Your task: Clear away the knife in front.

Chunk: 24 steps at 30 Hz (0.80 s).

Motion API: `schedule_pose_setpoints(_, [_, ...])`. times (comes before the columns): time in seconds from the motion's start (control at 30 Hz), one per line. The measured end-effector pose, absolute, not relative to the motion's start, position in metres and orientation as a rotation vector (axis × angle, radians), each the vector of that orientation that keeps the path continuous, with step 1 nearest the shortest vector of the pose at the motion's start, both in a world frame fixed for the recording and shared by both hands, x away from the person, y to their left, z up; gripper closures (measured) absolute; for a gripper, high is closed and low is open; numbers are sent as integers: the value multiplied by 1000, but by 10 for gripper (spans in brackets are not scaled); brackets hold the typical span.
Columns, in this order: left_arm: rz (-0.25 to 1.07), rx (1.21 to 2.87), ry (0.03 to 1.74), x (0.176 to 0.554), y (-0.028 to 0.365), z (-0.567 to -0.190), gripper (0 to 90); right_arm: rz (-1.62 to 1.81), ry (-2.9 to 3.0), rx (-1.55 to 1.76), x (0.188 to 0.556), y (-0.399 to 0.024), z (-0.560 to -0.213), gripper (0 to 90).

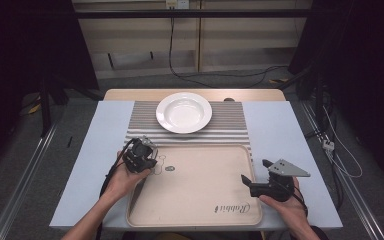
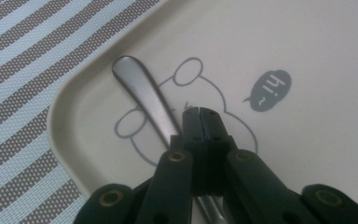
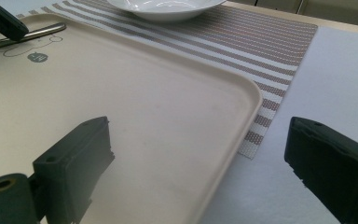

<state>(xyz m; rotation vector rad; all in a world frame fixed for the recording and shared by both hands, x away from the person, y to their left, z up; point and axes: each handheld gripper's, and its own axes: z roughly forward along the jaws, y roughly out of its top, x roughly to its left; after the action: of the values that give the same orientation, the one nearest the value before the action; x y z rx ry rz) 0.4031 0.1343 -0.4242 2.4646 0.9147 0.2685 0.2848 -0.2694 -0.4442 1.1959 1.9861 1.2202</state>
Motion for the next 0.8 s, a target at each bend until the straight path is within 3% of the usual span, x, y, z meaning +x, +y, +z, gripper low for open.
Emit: schedule_pose_setpoints(0.8, [352,2442,972,389,149,-429,900,1217,1985,1194,285,-269,-444,81])
